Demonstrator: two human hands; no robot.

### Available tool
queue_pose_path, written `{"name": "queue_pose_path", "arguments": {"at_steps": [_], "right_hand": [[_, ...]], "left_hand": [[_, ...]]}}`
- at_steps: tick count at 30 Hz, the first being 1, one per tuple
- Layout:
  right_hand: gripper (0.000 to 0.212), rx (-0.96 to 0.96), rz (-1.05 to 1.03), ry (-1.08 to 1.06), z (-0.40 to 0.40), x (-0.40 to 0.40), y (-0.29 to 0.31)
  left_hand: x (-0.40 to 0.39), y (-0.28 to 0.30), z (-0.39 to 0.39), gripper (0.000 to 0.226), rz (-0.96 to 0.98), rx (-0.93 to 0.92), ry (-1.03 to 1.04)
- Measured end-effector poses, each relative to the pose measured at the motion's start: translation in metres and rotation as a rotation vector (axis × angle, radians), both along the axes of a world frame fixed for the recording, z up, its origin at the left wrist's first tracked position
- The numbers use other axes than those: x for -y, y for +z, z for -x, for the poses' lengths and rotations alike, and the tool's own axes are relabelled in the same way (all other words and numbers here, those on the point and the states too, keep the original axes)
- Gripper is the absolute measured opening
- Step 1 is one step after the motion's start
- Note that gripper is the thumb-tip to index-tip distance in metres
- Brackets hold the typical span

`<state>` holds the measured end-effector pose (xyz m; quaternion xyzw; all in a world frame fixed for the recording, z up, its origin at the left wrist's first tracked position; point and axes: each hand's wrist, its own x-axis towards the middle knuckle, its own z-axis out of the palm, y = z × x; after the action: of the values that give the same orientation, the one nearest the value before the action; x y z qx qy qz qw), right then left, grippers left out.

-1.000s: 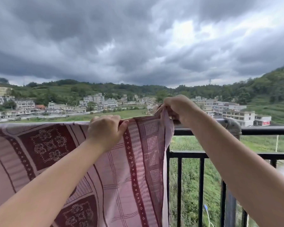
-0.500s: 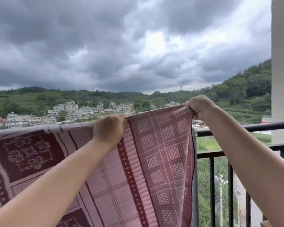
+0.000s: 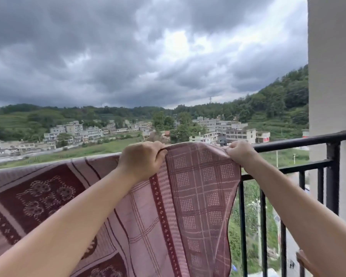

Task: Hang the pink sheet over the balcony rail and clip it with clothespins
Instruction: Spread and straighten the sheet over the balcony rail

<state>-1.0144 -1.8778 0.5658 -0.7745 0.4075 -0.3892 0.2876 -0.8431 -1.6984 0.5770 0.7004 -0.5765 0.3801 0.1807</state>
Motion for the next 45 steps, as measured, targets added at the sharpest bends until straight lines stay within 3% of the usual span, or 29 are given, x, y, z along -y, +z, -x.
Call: {"name": "queue_pose_path", "arguments": {"at_steps": [2, 4, 6, 9, 13, 17, 21, 27, 34, 38, 45], "right_hand": [[0.026, -0.074, 0.138, -0.043, -0.006, -0.011, -0.009], [0.019, -0.034, 0.307, -0.119, -0.012, -0.029, -0.013], [0.025, 0.013, 0.529, -0.178, -0.02, -0.054, -0.014], [0.026, -0.049, 0.796, -0.034, -0.038, -0.098, -0.011], [0.034, -0.242, 0.883, 0.18, -0.085, -0.15, -0.008], [0.034, -0.23, 0.962, 0.262, -0.141, -0.209, -0.012], [0.039, -0.16, 1.018, 0.407, -0.206, -0.299, -0.015], [0.05, -0.236, 0.986, 0.557, -0.307, -0.452, -0.008], [0.053, -0.287, 0.89, 0.571, -0.402, -0.569, -0.021], [0.057, -0.238, 0.95, 0.613, -0.452, -0.631, -0.027], [0.043, -0.17, 1.049, 0.725, -0.601, -0.776, -0.017]], "left_hand": [[-0.012, -0.003, 0.001, 0.033, -0.034, -0.006, -0.034], [-0.023, -0.002, -0.004, 0.037, -0.043, -0.042, -0.038], [-0.04, -0.003, -0.014, 0.038, -0.038, -0.055, 0.009], [-0.074, -0.01, -0.036, 0.047, -0.003, -0.077, 0.118], [-0.133, -0.02, -0.069, 0.045, 0.024, -0.115, 0.301], [-0.215, -0.036, -0.103, 0.046, 0.12, -0.132, 0.487], [-0.324, -0.049, -0.137, 0.051, 0.037, -0.247, 0.732], [-0.485, -0.049, -0.181, 0.052, -0.065, -0.327, 0.999], [-0.606, -0.063, -0.25, 0.054, -0.045, -0.42, 1.027], [-0.66, -0.078, -0.305, 0.055, 0.001, -0.456, 1.012], [-0.769, -0.076, -0.457, 0.053, 0.013, -0.462, 1.097]]}}
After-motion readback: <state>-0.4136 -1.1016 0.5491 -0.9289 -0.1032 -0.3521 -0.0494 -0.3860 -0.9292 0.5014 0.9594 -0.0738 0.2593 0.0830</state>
